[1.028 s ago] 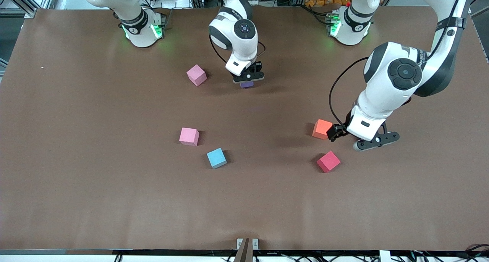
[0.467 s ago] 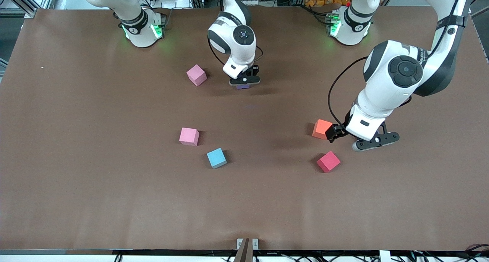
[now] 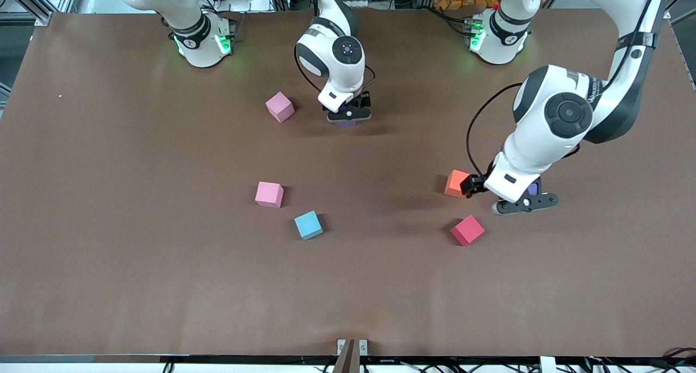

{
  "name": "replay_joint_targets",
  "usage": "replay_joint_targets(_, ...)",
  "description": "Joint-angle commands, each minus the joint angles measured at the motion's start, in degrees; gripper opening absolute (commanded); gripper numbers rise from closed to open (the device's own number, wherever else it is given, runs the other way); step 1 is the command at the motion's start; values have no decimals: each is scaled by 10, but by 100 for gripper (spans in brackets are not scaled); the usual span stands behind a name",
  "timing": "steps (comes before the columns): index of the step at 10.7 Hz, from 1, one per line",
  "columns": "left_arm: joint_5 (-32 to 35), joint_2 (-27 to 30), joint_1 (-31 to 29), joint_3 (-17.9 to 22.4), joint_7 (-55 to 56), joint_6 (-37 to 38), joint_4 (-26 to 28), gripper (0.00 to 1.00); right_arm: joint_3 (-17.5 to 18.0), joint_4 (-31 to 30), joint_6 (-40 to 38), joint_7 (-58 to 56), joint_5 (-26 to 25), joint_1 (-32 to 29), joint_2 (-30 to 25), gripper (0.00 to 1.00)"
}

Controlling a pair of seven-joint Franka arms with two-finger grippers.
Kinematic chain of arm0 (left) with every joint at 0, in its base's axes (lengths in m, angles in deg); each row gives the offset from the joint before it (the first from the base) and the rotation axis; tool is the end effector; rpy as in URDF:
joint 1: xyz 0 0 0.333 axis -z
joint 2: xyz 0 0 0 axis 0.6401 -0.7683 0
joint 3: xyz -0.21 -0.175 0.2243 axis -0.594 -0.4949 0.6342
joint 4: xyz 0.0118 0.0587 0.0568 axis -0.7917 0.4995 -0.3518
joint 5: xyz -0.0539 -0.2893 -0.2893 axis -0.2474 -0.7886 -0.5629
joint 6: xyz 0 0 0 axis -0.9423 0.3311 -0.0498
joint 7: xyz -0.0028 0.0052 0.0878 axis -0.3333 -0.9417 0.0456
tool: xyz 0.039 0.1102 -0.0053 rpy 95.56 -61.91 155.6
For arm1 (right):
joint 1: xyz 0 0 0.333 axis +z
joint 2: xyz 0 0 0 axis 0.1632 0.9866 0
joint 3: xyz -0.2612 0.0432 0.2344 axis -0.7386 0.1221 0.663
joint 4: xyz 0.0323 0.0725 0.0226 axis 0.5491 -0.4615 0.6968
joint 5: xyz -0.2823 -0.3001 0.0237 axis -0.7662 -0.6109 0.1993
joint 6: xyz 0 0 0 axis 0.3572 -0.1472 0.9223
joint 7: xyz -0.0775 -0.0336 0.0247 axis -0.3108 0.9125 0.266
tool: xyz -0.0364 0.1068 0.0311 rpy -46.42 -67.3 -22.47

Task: Arrange blocks into number 1
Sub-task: 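Grasp the orange cube with the left gripper while the right reaches pink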

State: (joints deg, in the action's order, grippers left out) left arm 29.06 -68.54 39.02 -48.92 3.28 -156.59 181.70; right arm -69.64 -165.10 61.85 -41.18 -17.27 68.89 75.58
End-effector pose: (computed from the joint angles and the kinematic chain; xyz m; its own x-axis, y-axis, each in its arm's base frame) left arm 0.6299 -0.2135 0.4091 0.9964 0.0832 0.0156 0.0831 -0.9965 0.0114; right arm 0.3294 0.5406 0.2258 0.9917 0.0683 -0.1093 0.0697 -0.9975 0.0098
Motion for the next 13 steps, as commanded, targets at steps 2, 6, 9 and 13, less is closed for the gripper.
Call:
replay_joint_targets(2, 14, -6, 6, -3, -105, 36, 13, 100, 6, -54, -7, 3, 1, -80, -83, 100)
replay_joint_targets(6, 32, -6, -1, -3, -193, -16, 91, 100, 4, -51, -4, -31, -18, -206, -102, 100)
replay_joint_targets(9, 32, -35, 3, -6, -193, -97, 120, 100, -3, -6, -4, -119, -24, -277, -71, 100)
replay_joint_targets(13, 32, -71, 0, -5, -191, -159, 146, 100, -39, 24, -4, -256, -23, -304, -34, 100)
